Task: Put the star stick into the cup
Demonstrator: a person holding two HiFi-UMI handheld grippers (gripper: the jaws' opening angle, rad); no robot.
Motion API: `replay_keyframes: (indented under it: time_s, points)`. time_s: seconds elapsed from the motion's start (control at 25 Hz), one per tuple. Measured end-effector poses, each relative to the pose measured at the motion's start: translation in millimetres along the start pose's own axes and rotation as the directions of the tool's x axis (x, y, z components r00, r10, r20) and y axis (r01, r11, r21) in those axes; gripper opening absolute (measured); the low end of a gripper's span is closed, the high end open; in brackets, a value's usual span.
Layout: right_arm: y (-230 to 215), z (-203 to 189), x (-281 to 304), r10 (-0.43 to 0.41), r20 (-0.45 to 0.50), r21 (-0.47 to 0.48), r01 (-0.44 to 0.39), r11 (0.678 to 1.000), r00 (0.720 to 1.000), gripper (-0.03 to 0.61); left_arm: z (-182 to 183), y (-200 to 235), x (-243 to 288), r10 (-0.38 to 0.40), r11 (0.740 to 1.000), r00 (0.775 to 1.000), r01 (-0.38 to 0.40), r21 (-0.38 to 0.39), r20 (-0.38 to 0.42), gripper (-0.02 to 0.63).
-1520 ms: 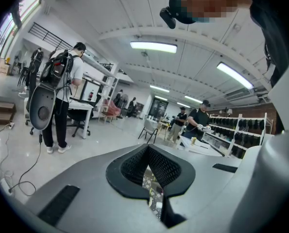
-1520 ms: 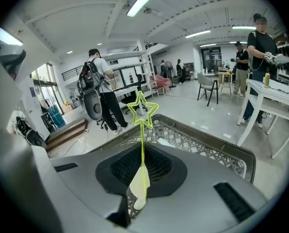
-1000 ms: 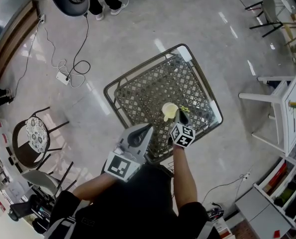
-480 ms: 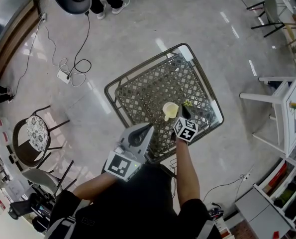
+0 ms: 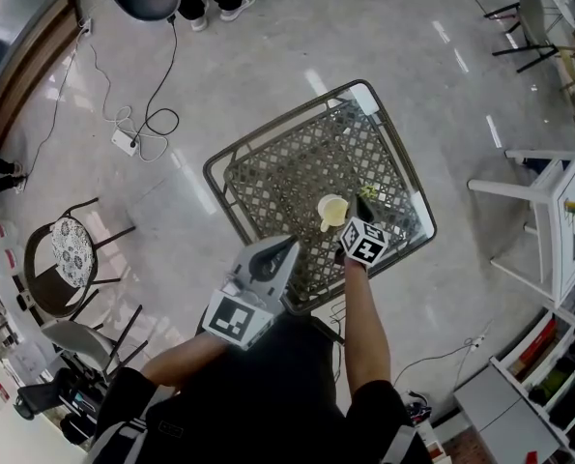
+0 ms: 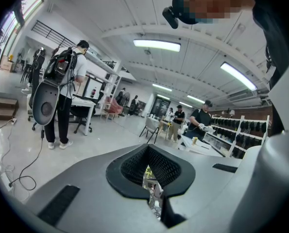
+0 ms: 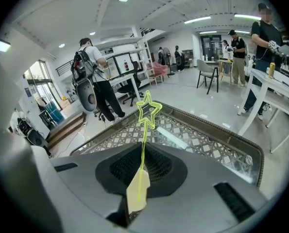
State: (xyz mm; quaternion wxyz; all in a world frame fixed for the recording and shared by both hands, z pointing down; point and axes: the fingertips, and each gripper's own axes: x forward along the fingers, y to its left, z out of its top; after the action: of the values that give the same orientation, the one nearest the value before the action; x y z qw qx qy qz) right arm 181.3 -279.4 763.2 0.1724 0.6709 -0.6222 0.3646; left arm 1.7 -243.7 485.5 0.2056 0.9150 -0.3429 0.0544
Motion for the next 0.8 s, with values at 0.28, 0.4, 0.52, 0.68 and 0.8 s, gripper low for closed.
replay_keyframes:
  time_s: [0.28,0.4,0.52,0.68,0.8]
  points:
    - [-3.2,1.3,4.0,-0.003,-0.008,-0.002,0.003,1.000,1.000,0.020,-0.7,0.8,-2.6,0.009,1.000,1.000,-0.009,-0.008,-0.001,0.015]
    - [-5.6,0.5,5.5,-0.007,-0.012,-0.002,0.007,1.000,1.000,0.020,-1.9,1.3,-4.4,0.015,1.000,1.000,-0.015,-0.014,-0.004,0.015]
    - [-8.3,0.7,5.6,-0.005,-0.014,-0.001,0.005,1.000,1.000,0.020,-2.7,-0.7,-6.4,0.019,1.000,1.000,-0.019,-0.014,-0.001,0.014]
    - [-9.3,1.1,5.2,-0.001,-0.016,-0.004,0.001,1.000,1.000,0.021,-4.8,-3.2,-10.7,0.018,1.000,1.000,-0.019,-0.013,-0.008,0.015]
    - [-9.6,-2.7,5.9,0.005,-0.031,-0.006,-0.006,1.000,1.000,0.020,-4.4,-4.2,-14.5,0.023,1.000,1.000,-0.023,-0.012,0.000,0.014]
